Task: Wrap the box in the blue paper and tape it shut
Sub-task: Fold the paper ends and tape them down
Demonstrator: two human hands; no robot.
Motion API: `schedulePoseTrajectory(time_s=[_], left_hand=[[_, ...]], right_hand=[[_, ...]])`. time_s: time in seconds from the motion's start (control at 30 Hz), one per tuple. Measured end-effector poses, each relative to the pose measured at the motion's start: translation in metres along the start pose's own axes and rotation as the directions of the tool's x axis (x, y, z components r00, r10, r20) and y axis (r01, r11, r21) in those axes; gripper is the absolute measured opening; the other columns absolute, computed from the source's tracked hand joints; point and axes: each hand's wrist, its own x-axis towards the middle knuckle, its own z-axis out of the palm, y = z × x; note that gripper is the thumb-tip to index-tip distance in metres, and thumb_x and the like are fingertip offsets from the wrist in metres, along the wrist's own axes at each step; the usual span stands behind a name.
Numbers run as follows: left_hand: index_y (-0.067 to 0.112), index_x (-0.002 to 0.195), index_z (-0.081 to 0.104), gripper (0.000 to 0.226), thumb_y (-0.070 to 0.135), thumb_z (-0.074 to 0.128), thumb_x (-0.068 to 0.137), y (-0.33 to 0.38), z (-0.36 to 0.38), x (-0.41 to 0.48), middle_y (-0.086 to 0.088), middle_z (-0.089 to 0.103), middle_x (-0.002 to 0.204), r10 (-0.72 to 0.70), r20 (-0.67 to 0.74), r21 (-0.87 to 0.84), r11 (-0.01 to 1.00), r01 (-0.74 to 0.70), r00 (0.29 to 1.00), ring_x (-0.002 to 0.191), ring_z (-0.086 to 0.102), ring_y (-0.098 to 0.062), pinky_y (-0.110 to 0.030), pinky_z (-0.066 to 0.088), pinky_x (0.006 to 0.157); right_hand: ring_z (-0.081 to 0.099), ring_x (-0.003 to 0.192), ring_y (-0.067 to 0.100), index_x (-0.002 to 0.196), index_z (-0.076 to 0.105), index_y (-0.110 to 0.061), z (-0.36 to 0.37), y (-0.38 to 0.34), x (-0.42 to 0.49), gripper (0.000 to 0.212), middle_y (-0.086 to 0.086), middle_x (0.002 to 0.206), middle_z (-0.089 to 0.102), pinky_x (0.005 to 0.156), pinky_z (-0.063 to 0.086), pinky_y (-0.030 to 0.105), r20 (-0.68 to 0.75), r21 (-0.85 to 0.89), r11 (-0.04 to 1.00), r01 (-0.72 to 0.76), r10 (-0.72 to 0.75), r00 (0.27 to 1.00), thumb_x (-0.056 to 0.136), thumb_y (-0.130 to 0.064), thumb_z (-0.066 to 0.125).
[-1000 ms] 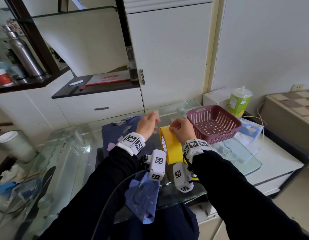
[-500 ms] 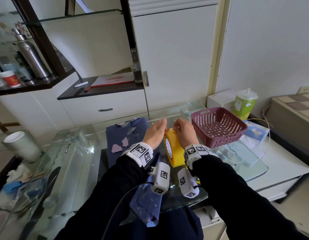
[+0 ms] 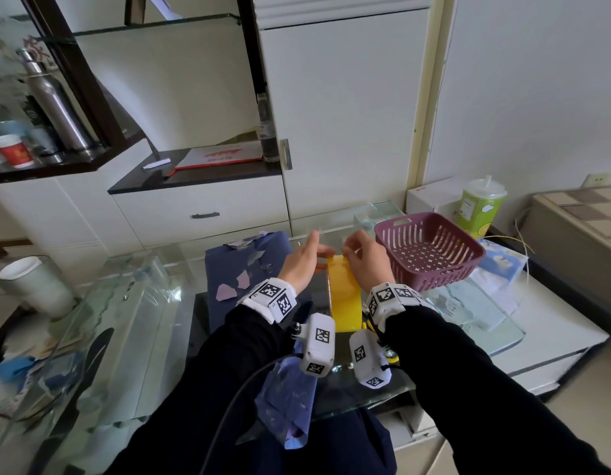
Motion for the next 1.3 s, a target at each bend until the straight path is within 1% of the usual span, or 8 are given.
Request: schedulePoseTrajectory(time_s=[0.13, 0.23, 0.43, 0.87, 0.97, 1.07, 1.17, 1.3], left_hand=[[0.015, 0.098, 0.069, 0.065, 0.048, 0.013, 0.100, -0.002, -0.021, 0.001, -0.006, 0.067, 0.113, -0.022, -0.051, 0.003, 1.000, 0.022, 0.998, 0.101, 0.065, -0.022, -0.041, 0.042, 0.106], [0.010, 0.106, 0.068, 0.068, 0.047, 0.011, 0.101, -0.006, -0.036, 0.006, -0.009, 0.065, 0.119, -0.043, -0.088, 0.018, 0.999, 0.045, 0.995, 0.104, 0.064, -0.024, -0.039, 0.043, 0.105], [0.016, 0.098, 0.067, 0.064, 0.049, 0.012, 0.100, -0.018, -0.055, 0.017, -0.008, 0.066, 0.117, -0.077, -0.144, 0.006, 0.997, 0.079, 0.987, 0.106, 0.063, -0.023, -0.043, 0.040, 0.107], [0.026, 0.080, 0.068, 0.064, 0.054, 0.013, 0.098, -0.034, -0.036, 0.008, -0.008, 0.067, 0.116, -0.107, -0.106, -0.002, 0.994, 0.108, 0.989, 0.109, 0.062, -0.023, -0.042, 0.041, 0.106], [0.009, 0.080, 0.064, 0.060, 0.050, 0.023, 0.099, -0.036, -0.035, 0.004, -0.016, 0.066, 0.114, -0.148, -0.183, -0.177, 0.977, 0.116, 0.972, 0.102, 0.065, -0.028, -0.038, 0.050, 0.096], [-0.008, 0.114, 0.051, 0.059, 0.044, 0.028, 0.100, -0.035, -0.043, 0.000, -0.021, 0.062, 0.120, -0.197, -0.213, -0.377, 0.920, 0.106, 0.957, 0.097, 0.066, -0.032, -0.033, 0.054, 0.083], [0.006, 0.079, 0.048, 0.051, 0.047, 0.025, 0.100, -0.037, -0.047, -0.006, -0.021, 0.058, 0.126, -0.200, -0.217, -0.354, 0.928, 0.114, 0.955, 0.106, 0.063, -0.036, -0.037, 0.052, 0.090], [0.012, 0.073, 0.044, 0.049, 0.048, 0.025, 0.099, -0.046, -0.045, -0.017, -0.019, 0.056, 0.127, -0.200, -0.204, -0.317, 0.940, 0.129, 0.958, 0.109, 0.061, -0.036, -0.040, 0.049, 0.096]], right_hand=[[0.056, 0.079, 0.018, 0.091, 0.062, -0.007, 0.012, -0.011, 0.004, 0.006, 0.001, 0.087, 0.061, 0.073, 0.045, 0.028, 0.064, 0.064, 0.996, 0.060, -0.064, 0.996, 0.088, -0.011, 0.060], [0.057, 0.082, 0.018, 0.093, 0.062, -0.007, 0.025, -0.016, 0.012, 0.009, 0.002, 0.090, 0.062, 0.074, 0.048, 0.029, 0.133, 0.108, 0.991, 0.073, -0.087, 0.987, 0.084, -0.010, 0.061], [0.062, 0.092, 0.018, 0.096, 0.060, -0.009, 0.047, -0.021, 0.021, 0.012, 0.004, 0.100, 0.066, 0.082, 0.050, 0.026, 0.188, 0.144, 0.981, 0.133, -0.159, 0.969, 0.085, -0.006, 0.059], [0.063, 0.092, 0.025, 0.091, 0.064, -0.009, 0.048, 0.001, -0.008, 0.009, 0.008, 0.101, 0.066, 0.083, 0.053, 0.044, 0.183, 0.051, 0.990, 0.131, -0.139, 0.973, 0.086, -0.016, 0.061], [0.063, 0.094, 0.026, 0.091, 0.064, -0.008, 0.048, 0.000, -0.015, 0.010, 0.009, 0.104, 0.066, 0.084, 0.053, 0.045, 0.175, 0.059, 0.993, 0.101, -0.110, 0.978, 0.086, -0.015, 0.060], [0.063, 0.096, 0.026, 0.092, 0.064, -0.007, 0.048, -0.002, -0.019, 0.010, 0.010, 0.105, 0.065, 0.085, 0.053, 0.046, 0.186, 0.059, 0.995, 0.083, -0.092, 0.978, 0.087, -0.015, 0.060], [0.061, 0.103, 0.024, 0.098, 0.062, -0.008, 0.046, -0.003, -0.023, 0.013, 0.009, 0.110, 0.063, 0.090, 0.051, 0.042, 0.196, 0.043, 0.998, 0.053, -0.060, 0.979, 0.089, -0.016, 0.060], [0.058, 0.112, 0.024, 0.112, 0.052, -0.006, 0.044, -0.001, -0.030, 0.026, 0.010, 0.122, 0.058, 0.094, 0.049, 0.037, 0.217, 0.077, 0.997, -0.029, 0.012, 0.976, 0.091, -0.019, 0.059]])
